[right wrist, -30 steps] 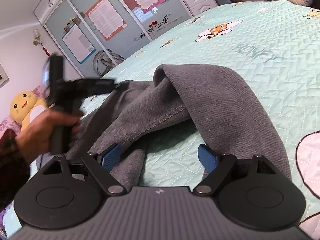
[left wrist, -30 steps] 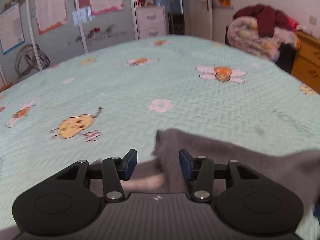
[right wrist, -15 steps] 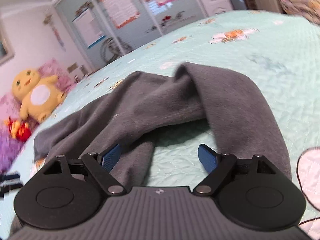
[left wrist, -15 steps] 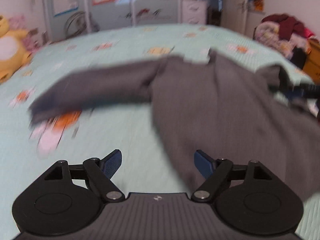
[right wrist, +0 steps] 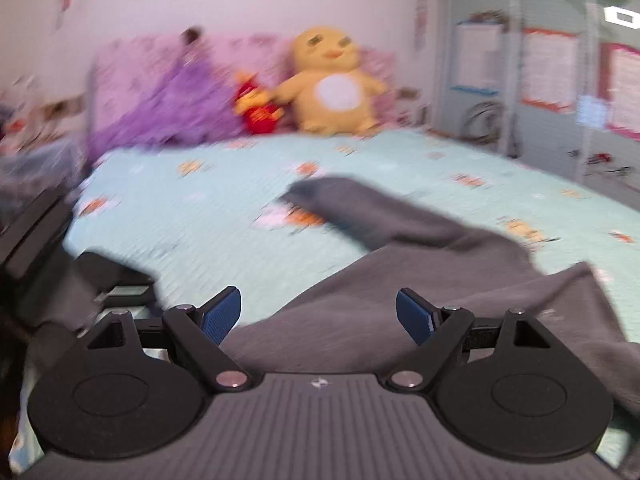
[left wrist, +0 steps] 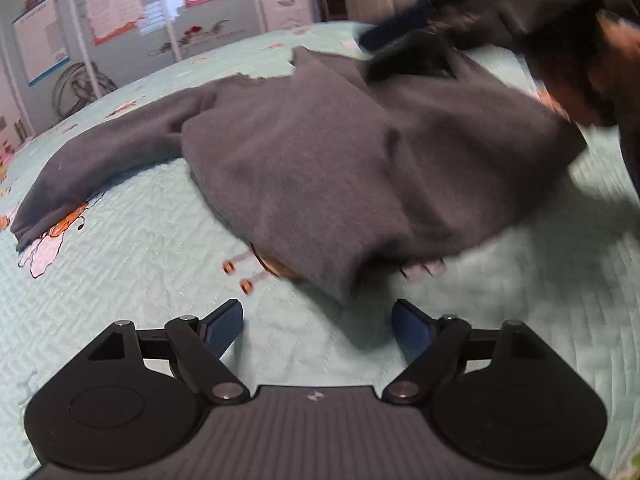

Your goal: Fold clothes

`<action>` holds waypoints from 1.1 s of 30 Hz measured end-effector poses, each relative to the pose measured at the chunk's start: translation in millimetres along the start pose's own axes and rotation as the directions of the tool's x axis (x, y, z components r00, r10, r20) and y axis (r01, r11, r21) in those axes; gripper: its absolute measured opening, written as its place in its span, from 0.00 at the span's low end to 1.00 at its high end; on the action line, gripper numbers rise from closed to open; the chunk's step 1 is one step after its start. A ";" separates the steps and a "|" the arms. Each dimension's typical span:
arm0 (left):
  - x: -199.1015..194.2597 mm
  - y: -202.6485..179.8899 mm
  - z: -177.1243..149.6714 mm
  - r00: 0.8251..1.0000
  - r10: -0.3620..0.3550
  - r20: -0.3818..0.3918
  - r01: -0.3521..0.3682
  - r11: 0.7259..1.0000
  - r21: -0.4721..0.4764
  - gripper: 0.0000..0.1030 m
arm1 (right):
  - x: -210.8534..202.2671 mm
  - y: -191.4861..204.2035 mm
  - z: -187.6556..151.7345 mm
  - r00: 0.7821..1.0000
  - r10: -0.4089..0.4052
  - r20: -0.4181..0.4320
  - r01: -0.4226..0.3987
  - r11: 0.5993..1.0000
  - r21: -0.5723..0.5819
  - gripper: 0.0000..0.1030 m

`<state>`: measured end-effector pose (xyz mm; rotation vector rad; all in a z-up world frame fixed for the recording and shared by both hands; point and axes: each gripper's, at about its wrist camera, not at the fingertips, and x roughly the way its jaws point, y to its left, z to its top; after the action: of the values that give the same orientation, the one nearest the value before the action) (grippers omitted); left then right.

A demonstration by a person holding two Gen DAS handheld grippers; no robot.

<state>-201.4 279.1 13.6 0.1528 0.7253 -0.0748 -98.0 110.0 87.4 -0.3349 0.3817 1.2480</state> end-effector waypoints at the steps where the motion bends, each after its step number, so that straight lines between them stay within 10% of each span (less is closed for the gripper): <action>1: 2.2 7.2 6.5 1.000 0.001 0.009 -0.001 1.000 -0.025 0.52 | 4.2 2.4 -2.0 1.000 0.005 -0.018 -0.005 1.000 -0.011 0.82; 4: 3.9 34.8 33.4 0.999 -0.009 0.050 0.016 0.991 -0.132 0.15 | 6.4 -5.1 -4.2 1.000 0.003 -0.025 -0.002 1.000 0.004 0.82; 15: 32.8 38.2 136.2 0.991 -0.067 0.118 0.073 0.996 -0.051 0.16 | 8.5 -5.3 -14.1 0.999 0.037 -0.032 -0.037 0.999 0.016 0.82; 23: 74.3 14.9 144.3 0.984 -0.155 0.084 0.158 0.987 -0.029 0.27 | 46.2 -32.4 -30.4 0.988 -0.031 -0.151 0.049 0.992 0.117 0.81; 33: 39.7 32.3 129.7 0.991 -0.063 0.118 0.073 0.994 -0.087 0.45 | 3.4 -103.1 -62.3 0.999 -0.012 -0.037 0.024 0.932 0.362 0.70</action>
<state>-83.0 288.9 86.4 0.0363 0.6176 -0.1147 -4.4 55.8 34.4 -0.0424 0.6269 1.1278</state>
